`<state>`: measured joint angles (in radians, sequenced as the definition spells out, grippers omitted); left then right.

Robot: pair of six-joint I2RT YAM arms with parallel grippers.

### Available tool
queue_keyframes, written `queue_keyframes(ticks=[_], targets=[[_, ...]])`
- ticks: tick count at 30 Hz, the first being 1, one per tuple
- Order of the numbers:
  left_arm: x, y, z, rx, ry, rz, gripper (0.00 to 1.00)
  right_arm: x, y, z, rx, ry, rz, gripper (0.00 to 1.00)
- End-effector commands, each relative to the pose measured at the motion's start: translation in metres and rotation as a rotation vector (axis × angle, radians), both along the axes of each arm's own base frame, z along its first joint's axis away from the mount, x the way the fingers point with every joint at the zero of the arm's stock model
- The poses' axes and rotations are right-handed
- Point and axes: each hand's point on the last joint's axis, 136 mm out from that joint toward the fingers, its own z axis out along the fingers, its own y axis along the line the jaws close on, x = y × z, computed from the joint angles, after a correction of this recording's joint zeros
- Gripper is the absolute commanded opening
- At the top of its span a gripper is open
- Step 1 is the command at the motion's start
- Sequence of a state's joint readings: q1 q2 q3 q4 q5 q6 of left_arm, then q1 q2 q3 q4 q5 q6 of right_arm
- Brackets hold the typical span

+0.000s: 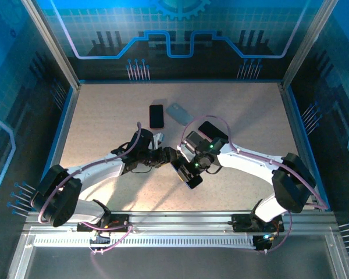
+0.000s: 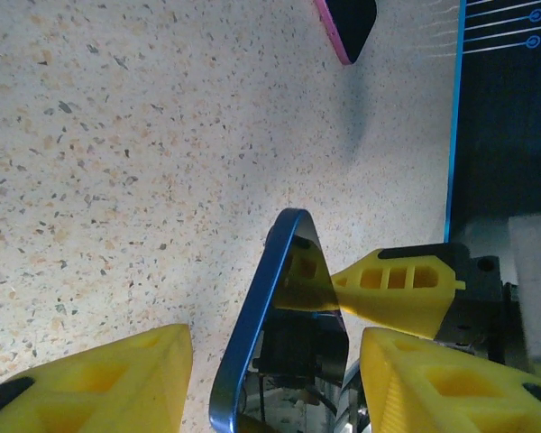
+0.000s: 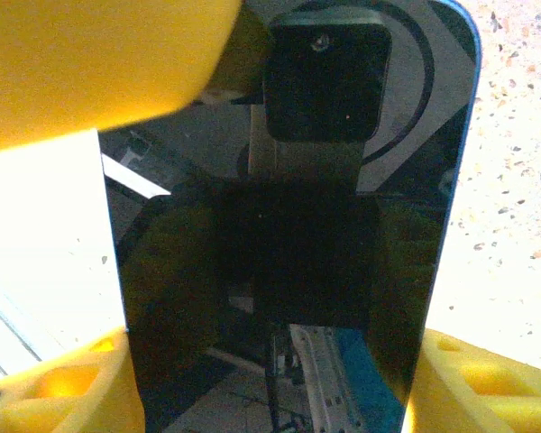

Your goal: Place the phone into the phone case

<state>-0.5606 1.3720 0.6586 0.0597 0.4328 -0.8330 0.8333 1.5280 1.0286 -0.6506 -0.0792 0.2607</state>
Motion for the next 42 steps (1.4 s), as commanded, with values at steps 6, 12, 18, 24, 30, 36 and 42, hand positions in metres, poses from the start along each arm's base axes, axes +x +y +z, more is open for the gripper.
queue_keyframes(ticks=[6, 12, 18, 24, 30, 36, 42], targets=[[-0.01, -0.01, 0.002, -0.047, 0.02, -0.06, 0.49, 0.015, 0.011, 0.024, 0.08, -0.035, -0.008, 0.61], [-0.006, -0.013, 0.004, -0.064, 0.018, -0.056, 0.45, 0.018, 0.014, 0.025, 0.091, -0.029, -0.008, 0.61], [-0.003, -0.016, 0.003, -0.069, 0.017, -0.057, 0.39, 0.021, 0.017, 0.029, 0.116, -0.03, -0.013, 0.61], [0.0, -0.017, 0.001, -0.072, 0.015, -0.051, 0.29, 0.02, 0.018, 0.031, 0.136, -0.02, -0.017, 0.6], [0.002, -0.018, 0.0, -0.075, 0.02, -0.046, 0.0, 0.021, 0.014, 0.031, 0.16, -0.007, -0.043, 0.58], [0.006, -0.014, 0.007, -0.078, -0.011, -0.009, 0.0, 0.021, 0.002, 0.029, 0.186, 0.024, -0.089, 0.85], [0.017, -0.003, 0.018, -0.056, -0.07, 0.077, 0.0, 0.027, -0.016, 0.035, 0.302, 0.079, -0.217, 0.9]])
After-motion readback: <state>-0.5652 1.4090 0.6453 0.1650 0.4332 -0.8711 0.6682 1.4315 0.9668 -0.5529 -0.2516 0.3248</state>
